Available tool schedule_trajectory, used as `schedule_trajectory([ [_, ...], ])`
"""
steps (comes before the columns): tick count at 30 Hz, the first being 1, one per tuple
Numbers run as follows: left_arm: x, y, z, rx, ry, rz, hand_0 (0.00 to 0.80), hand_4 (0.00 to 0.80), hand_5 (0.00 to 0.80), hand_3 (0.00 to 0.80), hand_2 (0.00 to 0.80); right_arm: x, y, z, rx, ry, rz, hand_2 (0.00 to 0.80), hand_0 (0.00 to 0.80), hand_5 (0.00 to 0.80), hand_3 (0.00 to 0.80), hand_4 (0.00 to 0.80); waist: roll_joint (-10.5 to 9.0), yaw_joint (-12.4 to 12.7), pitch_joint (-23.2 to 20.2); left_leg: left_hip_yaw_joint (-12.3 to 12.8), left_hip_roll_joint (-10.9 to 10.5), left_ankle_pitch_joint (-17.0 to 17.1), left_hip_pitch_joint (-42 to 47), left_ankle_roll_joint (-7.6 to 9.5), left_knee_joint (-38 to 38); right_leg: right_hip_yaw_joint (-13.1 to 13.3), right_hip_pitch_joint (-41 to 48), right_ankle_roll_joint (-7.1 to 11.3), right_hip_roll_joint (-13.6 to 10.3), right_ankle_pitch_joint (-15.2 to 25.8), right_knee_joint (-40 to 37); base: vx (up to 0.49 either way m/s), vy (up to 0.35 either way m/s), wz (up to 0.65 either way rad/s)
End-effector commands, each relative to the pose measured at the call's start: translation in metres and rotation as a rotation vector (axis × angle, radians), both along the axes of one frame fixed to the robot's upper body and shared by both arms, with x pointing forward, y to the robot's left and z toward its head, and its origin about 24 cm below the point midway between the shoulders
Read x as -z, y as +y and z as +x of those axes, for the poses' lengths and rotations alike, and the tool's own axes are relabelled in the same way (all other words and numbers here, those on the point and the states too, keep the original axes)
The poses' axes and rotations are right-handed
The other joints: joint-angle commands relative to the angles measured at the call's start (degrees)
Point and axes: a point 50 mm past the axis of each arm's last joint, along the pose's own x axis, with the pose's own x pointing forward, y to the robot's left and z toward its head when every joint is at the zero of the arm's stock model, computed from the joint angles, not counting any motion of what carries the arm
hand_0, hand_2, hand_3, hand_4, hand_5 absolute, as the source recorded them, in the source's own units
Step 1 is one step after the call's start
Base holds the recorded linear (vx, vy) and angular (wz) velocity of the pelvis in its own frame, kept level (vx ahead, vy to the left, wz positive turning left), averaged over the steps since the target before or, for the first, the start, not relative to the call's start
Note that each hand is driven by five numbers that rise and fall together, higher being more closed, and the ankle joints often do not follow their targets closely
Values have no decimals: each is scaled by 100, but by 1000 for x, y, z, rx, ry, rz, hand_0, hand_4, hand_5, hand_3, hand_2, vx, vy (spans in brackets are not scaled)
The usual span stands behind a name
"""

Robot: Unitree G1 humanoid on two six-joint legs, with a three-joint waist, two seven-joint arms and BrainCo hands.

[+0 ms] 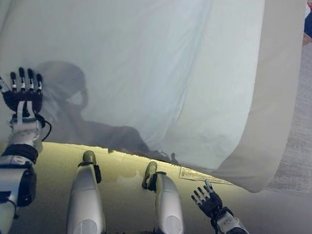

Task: Make the bed neatly

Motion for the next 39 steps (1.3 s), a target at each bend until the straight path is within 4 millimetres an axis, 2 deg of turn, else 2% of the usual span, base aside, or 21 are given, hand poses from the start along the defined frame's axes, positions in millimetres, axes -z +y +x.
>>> schedule_trajectory([
  [1,-20,4,10,-70,-26,-135,0,0,0,0,0,-7,-22,0,38,-36,-49,0,0,0,0,0,-61,59,138,-206,-222,-920,73,375,535,-119,-390,259,-34,501,13,-6,-3,4],
  [10,-11,2,11,-126,-7,-296,0,0,0,0,0,-9,-19,4,24,-74,-62,0,0,0,0,0,-101,17,186,-306,-280,-971,-339,377,875,-130,-777,199,-30,412,373,-7,-5,0],
  [21,-6,3,9,-145,-14,-320,0,0,0,0,0,-15,-22,11,36,-109,-75,0,0,0,0,0,-177,56,256,-448,-282,-1001,-952,364,1311,-208,-1308,116,-48,366,802,-44,3,0],
  [28,-5,4,8,-118,5,-300,0,0,0,0,0,-22,-24,20,58,-159,-66,0,0,0,0,0,-270,169,296,-632,-325,-1054,-1403,387,1646,-276,-1659,83,-55,348,1088,-50,-18,4],
  [39,29,11,-10,-158,133,-374,0,0,0,0,0,-25,-24,24,68,-188,-45,0,0,0,0,0,-251,291,326,-733,-411,-1005,-1719,372,1790,-346,-1899,62,-82,382,1217,-36,-25,4],
])
